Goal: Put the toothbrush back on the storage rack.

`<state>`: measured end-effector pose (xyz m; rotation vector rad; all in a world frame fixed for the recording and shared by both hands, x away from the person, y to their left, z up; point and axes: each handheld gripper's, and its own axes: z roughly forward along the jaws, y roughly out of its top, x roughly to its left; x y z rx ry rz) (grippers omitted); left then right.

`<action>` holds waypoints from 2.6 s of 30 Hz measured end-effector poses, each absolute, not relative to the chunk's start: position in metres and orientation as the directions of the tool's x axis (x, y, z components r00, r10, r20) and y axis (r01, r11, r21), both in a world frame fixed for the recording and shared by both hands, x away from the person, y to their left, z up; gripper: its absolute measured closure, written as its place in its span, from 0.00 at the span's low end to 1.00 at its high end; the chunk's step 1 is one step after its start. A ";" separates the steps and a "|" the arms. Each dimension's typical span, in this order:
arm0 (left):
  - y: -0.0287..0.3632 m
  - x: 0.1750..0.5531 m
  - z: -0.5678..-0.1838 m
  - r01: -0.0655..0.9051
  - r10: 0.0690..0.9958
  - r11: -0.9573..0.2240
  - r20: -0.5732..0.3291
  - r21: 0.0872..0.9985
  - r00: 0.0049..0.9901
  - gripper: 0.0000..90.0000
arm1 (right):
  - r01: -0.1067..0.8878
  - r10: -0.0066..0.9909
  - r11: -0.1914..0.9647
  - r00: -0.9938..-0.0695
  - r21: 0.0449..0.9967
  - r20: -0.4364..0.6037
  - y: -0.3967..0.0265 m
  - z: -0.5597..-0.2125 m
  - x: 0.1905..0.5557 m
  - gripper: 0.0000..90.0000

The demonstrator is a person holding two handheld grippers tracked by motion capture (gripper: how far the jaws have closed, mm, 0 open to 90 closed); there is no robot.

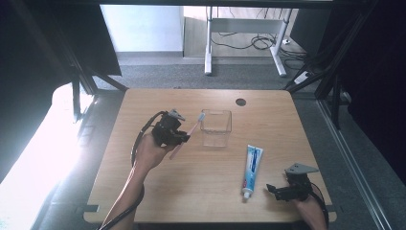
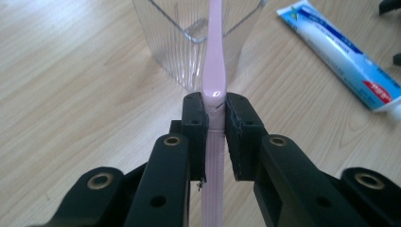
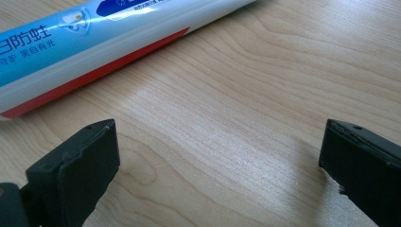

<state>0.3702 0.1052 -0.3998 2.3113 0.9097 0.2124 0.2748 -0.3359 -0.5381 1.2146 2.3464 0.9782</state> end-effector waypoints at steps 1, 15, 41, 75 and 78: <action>0.105 0.371 -0.399 0.555 0.659 -0.553 -0.082 0.622 0.748 0.88 | 0.589 0.810 0.403 -0.586 0.701 0.026 -0.336 -0.538 0.275 0.00; 0.089 0.386 -0.387 0.514 0.655 -0.513 -0.073 0.687 0.752 0.88 | 0.588 0.808 0.411 -0.589 0.697 0.019 -0.337 -0.539 0.275 0.00; 0.054 0.414 -0.375 0.471 0.664 -0.453 -0.066 0.757 0.744 0.88 | 0.589 0.810 0.407 -0.587 0.698 0.022 -0.338 -0.538 0.275 0.00; 0.013 0.452 -0.394 0.436 0.695 -0.419 -0.028 0.797 0.719 0.88 | 0.592 0.807 0.404 -0.590 0.698 0.033 -0.340 -0.540 0.276 0.01; 0.010 0.453 -0.401 0.435 0.696 -0.420 -0.026 0.797 0.718 0.88 | 0.592 0.807 0.403 -0.590 0.698 0.034 -0.340 -0.540 0.276 0.01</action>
